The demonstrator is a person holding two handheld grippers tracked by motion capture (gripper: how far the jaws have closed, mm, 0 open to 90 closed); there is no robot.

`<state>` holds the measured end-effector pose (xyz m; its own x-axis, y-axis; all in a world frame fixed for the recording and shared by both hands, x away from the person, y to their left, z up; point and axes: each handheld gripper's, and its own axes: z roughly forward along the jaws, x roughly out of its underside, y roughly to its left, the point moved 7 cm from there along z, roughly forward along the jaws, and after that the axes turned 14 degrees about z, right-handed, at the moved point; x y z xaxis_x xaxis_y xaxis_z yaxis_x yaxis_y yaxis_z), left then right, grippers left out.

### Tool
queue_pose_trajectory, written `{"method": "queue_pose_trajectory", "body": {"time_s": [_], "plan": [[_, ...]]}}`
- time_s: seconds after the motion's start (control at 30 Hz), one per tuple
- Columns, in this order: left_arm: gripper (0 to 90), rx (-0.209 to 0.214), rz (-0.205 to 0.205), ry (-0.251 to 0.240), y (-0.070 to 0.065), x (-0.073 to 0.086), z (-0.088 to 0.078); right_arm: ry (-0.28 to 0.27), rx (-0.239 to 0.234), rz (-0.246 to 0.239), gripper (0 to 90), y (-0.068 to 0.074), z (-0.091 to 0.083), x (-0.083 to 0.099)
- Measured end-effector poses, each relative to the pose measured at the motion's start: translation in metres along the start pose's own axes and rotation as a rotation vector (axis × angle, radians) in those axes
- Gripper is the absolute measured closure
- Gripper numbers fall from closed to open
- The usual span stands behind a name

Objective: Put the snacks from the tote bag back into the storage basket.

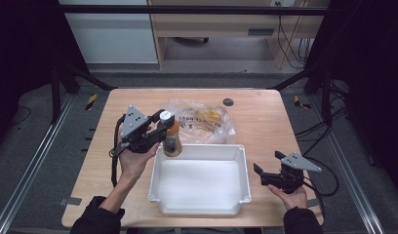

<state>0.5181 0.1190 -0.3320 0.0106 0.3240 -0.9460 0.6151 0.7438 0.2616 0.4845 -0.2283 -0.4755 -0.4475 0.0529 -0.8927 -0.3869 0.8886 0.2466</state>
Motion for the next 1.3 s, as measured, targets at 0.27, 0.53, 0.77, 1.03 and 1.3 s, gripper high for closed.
{"method": "queue_pose_trajectory", "body": {"time_s": [0.27, 0.53, 0.77, 1.03, 1.3], "plan": [[59.0, 0.012, 0.004, 0.017, -0.008, 0.011, -0.005, 0.001, 0.001, 0.0, 7.2, 0.0, 0.0, 0.0], [59.0, 0.026, 0.003, 0.024, -0.015, 0.025, -0.012, 0.003, 0.001, 0.001, 7.2, 0.0, 0.0, 0.001], [59.0, 0.034, 0.003, 0.044, -0.02, 0.035, -0.015, 0.004, 0.0, -0.001, 7.3, 0.0, 0.0, 0.001], [59.0, 0.05, 0.003, 0.064, -0.026, 0.045, -0.014, 0.005, -0.003, -0.002, 7.6, 0.001, 0.0, 0.001], [59.0, 0.058, -0.004, 0.093, -0.029, 0.057, -0.016, 0.005, 0.001, -0.008, 7.6, 0.0, 0.0, 0.002]]}}
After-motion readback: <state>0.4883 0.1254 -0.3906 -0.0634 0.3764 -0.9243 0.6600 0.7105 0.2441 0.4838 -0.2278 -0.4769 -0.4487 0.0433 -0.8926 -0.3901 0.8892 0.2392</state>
